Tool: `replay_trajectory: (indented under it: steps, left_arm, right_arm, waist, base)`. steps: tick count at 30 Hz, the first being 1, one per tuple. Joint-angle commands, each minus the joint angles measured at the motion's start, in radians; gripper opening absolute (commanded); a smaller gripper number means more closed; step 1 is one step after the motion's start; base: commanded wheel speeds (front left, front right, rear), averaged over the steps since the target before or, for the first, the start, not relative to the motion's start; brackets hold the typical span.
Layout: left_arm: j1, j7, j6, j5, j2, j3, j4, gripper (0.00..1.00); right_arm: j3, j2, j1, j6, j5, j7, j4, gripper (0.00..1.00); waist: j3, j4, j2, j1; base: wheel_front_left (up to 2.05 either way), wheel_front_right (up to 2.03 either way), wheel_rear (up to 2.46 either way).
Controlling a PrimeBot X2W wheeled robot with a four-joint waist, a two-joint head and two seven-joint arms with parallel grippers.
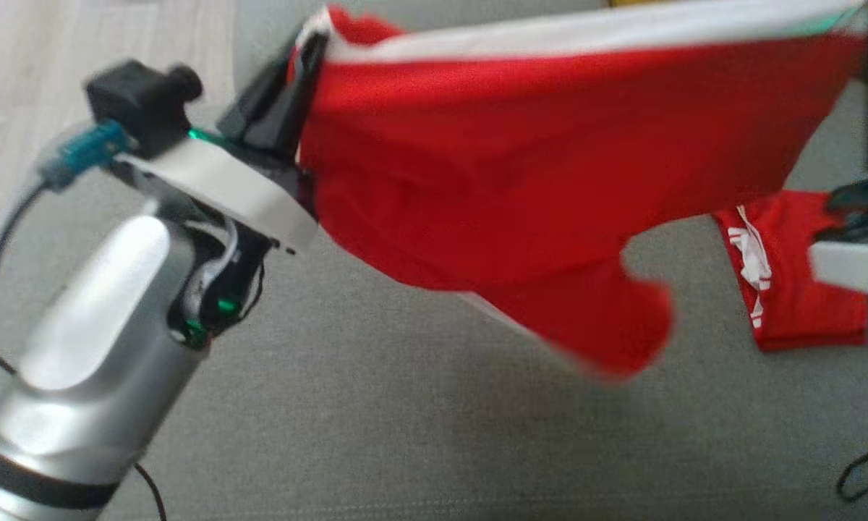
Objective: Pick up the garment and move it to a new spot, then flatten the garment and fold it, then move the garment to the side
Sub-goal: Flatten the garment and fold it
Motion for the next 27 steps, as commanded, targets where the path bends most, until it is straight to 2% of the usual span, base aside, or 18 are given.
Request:
replay_trajectory:
  steps: [1,7,14,19,23,24,27]
  left_arm:
    - [-0.078,0.014,0.021,0.012,0.051,0.062,-0.076,0.00]
    - [-0.083,0.080,0.087,0.007,0.093,0.096,-0.246,0.00]
    - [-0.071,0.098,0.104,-0.016,0.096,0.107,-0.260,0.00]
    - [-0.147,0.087,0.075,-0.018,0.069,0.110,-0.188,0.00]
    - [-0.284,0.040,0.022,-0.011,0.022,0.121,-0.031,0.00]
    - [-0.284,0.040,0.022,-0.011,0.022,0.121,-0.031,0.00]
    - [-0.400,-0.020,-0.015,0.004,-0.019,0.135,0.130,0.00]
  right_arm:
    - [0.000,-0.018,-0.050,-0.001,-0.006,0.016,-0.050,0.00]
    - [-0.038,-0.020,-0.098,-0.001,0.011,0.050,-0.082,0.00]
    - [-0.037,-0.002,-0.126,-0.001,0.053,0.055,-0.007,0.00]
    - [-0.002,-0.011,-0.229,-0.001,0.089,0.040,0.104,0.00]
    - [0.060,-0.027,-0.410,-0.001,0.102,-0.007,0.227,0.00]
    - [0.060,-0.027,-0.410,-0.001,0.102,-0.007,0.227,0.00]
    - [0.104,-0.027,-0.570,-0.001,0.118,-0.063,0.369,0.00]
  waist:
    - [-0.022,0.013,0.0000,0.0000]
    - [-0.034,0.026,0.0000,0.0000]
    - [-0.017,0.028,0.0000,0.0000]
    - [0.042,0.033,0.0000,0.0000]
    - [0.119,0.039,0.0000,0.0000]
    - [0.119,0.039,0.0000,0.0000]
    - [0.164,0.039,0.0000,0.0000]
  base:
    - [0.00,0.00,0.00]
    - [0.00,0.00,0.00]
    - [0.00,0.00,0.00]
    - [0.00,0.00,0.00]
    - [0.00,0.00,0.00]
    - [0.00,0.00,0.00]
    - [0.00,0.00,0.00]
